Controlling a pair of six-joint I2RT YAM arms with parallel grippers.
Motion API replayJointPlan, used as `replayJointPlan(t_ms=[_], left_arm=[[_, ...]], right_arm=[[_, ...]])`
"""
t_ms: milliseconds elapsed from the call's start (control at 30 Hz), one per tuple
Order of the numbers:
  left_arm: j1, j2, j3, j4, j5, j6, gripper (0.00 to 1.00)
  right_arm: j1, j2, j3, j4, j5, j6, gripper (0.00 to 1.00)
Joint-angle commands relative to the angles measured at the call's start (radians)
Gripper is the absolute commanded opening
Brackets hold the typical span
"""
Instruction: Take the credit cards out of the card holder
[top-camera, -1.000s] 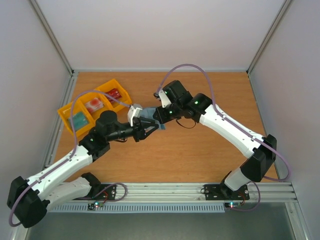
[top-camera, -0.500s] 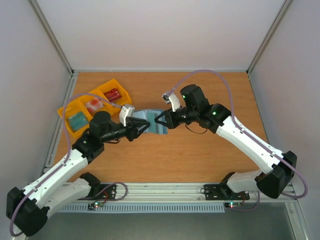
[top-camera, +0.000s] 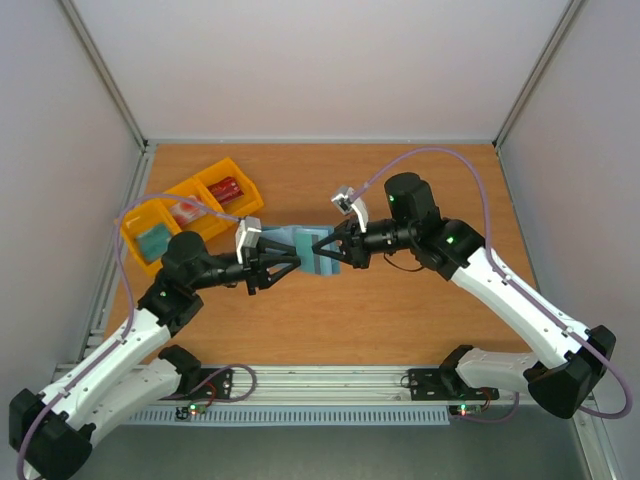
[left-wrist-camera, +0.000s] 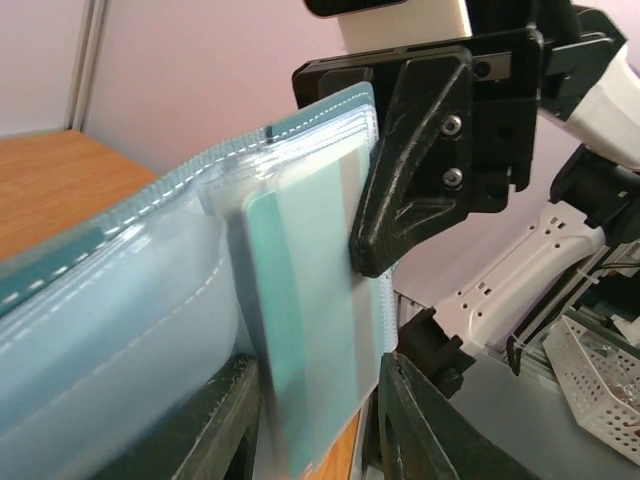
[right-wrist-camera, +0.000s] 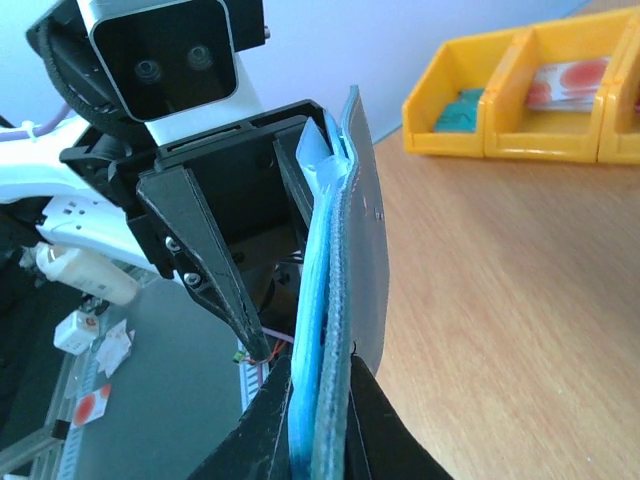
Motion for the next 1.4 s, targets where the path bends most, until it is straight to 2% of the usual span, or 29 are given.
replayJointPlan(t_ms=[0, 167, 333, 433, 467, 600, 800, 1033, 1100, 1200, 1367], left_arm=[[-0.009, 0.012, -0.006, 0.136, 0.081, 0.008, 0.34], [-0.012, 0.019, 0.017, 0.137, 0.100, 0.031, 0.35], [0.020, -0.012, 0.066, 0.030, 0.126, 0.056, 0.49], [0.036, -0.046, 0.100, -0.067, 0.132, 0.099, 0.48], [0.034, -0.055, 0.108, -0.072, 0.194, 0.145, 0.47], [0.012, -0.057, 0.149, -0.100, 0.238, 0.255, 0.41], [-0.029, -0.021, 0.227, -0.140, 0.239, 0.248, 0.40], [-0.046, -0.028, 0.347, -0.310, 0.288, 0.366, 0.42], [-0.046, -0.016, 0.353, -0.304, 0.230, 0.315, 0.44], [-0.045, -0.027, 0.347, -0.316, 0.047, 0.242, 0.53], [0.000, -0.058, 0.333, -0.359, -0.260, 0.272, 0.68]], right_arm=[[0.018, 0.001, 0.004, 0.125, -0.169, -0.072, 0.01], [0.018, 0.022, 0.013, 0.165, -0.213, -0.096, 0.01], [-0.012, -0.004, 0.006, 0.149, -0.244, -0.135, 0.01], [-0.053, -0.039, -0.004, 0.151, -0.259, -0.125, 0.01], [-0.060, -0.044, -0.007, 0.155, -0.267, -0.122, 0.01], [-0.063, -0.045, 0.001, 0.171, -0.280, -0.103, 0.01], [-0.064, -0.044, 0.028, 0.196, -0.240, -0.074, 0.01], [-0.073, -0.028, 0.079, 0.150, -0.080, -0.027, 0.01], [-0.071, -0.020, 0.087, 0.155, -0.105, -0.025, 0.01], [-0.072, -0.035, 0.075, 0.164, -0.179, -0.032, 0.01], [-0.072, -0.087, 0.070, 0.086, -0.285, -0.101, 0.01]])
